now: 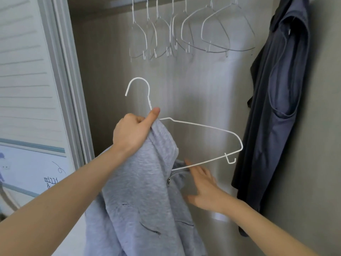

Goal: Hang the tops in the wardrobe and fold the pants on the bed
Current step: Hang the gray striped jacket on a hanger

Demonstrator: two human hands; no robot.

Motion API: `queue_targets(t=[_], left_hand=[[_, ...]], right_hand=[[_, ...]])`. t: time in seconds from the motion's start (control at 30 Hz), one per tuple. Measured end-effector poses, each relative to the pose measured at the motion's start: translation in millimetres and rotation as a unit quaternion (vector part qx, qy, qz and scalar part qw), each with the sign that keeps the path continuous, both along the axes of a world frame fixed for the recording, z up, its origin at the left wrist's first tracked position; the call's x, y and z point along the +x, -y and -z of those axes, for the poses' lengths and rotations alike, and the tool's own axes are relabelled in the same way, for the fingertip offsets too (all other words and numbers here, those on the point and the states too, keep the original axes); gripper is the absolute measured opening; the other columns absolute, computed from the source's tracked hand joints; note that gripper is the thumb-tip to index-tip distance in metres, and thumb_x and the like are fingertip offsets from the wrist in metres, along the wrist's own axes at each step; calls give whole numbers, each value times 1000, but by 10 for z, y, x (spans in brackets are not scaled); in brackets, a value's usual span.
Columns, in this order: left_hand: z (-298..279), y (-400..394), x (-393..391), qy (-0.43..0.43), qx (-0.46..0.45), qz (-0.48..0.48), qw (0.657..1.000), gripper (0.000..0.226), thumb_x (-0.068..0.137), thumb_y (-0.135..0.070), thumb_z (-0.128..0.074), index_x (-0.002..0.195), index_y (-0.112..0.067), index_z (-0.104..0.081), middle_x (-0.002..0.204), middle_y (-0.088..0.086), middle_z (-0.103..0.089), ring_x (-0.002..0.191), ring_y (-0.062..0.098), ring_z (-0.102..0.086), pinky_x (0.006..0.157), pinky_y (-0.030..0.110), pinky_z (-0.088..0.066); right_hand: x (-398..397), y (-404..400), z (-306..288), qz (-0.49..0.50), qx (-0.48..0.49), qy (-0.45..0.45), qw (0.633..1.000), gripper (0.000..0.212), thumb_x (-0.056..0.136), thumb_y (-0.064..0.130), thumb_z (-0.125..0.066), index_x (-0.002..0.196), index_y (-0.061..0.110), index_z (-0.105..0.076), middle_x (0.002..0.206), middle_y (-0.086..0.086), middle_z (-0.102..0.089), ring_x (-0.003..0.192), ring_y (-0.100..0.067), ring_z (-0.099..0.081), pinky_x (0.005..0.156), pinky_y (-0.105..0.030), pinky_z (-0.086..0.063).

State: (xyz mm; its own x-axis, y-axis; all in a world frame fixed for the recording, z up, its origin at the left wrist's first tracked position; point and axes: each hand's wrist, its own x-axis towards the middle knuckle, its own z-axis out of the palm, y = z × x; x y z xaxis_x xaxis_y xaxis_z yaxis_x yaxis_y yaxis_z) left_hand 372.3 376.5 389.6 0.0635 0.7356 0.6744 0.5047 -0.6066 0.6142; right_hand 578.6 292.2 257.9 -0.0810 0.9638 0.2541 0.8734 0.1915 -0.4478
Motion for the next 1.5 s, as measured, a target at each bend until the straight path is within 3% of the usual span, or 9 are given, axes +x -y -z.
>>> queue_targets(t=[0.13,0.3,0.63,0.77,0.9,1.03,1.13,1.23,1.5], left_hand=[[-26,72,-64,44,-42,61,996,73,74,-79,-54,41,-24,-20,43,-6,-26,45,14,-28,59,33,-33],[-38,3,-418,106,-50,36,992,62,70,-76,-51,45,-25,-26,45,-3,-30,45,13,-31,56,33,-31],[325,-202,-885,-184,132,-218,949,77,79,-74,-24,42,-11,-46,39,3,-46,44,26,-47,48,24,-26],[463,-192,-754,-280,295,-179,896,62,87,-58,-41,39,-18,-39,32,3,-39,30,22,-44,44,20,-25],[447,-25,-301,-277,278,-99,915,54,84,-53,-51,53,-20,-21,36,1,-37,34,27,-46,40,28,-41],[176,20,-200,-118,130,-113,978,76,80,-75,-35,48,-7,-39,41,3,-35,50,30,-46,53,35,-41],[37,19,-292,-65,119,-96,986,76,85,-70,-42,45,-6,-33,42,5,-33,49,28,-41,56,37,-42],[-18,41,-269,-87,143,-81,983,75,87,-67,-42,44,-6,-33,43,8,-36,52,31,-44,57,38,-40],[-221,-209,-567,-121,125,5,985,82,79,-81,-26,48,-6,-38,44,1,-38,46,20,-39,54,36,-34]], right_hand=[[-44,-195,-6,-47,20,-7,999,67,75,37,-66,135,44,-38,145,21,-33,136,-14,-14,107,-44,-18],[191,-173,137,-104,-31,-30,994,24,75,46,-73,89,44,-55,86,21,-53,100,-5,-41,93,-39,-32],[493,124,-400,21,319,197,927,29,69,18,-80,83,28,-57,76,25,-35,84,-8,-33,75,-35,-33],[293,140,-753,-6,313,89,946,29,74,-4,-66,90,18,-57,87,6,-56,86,-20,-51,70,-37,-47],[-240,30,-1104,-102,348,-28,931,35,69,-8,-58,95,16,-55,107,0,-50,95,-10,-52,80,-15,-40],[-221,-71,-1163,23,236,12,971,75,72,42,-78,131,23,-36,130,-3,-39,111,-16,-49,96,-33,-44],[-63,-78,-1169,115,68,-8,991,64,70,72,-58,98,14,-57,93,-3,-63,83,-20,-60,69,-34,-47],[-20,-135,-1230,78,148,-110,980,30,79,49,-58,69,22,-50,67,4,-52,68,-14,-50,58,-30,-36],[183,17,-1505,37,407,-257,876,41,97,17,-53,64,-4,-42,61,-3,-38,51,3,-31,47,-12,-27]])
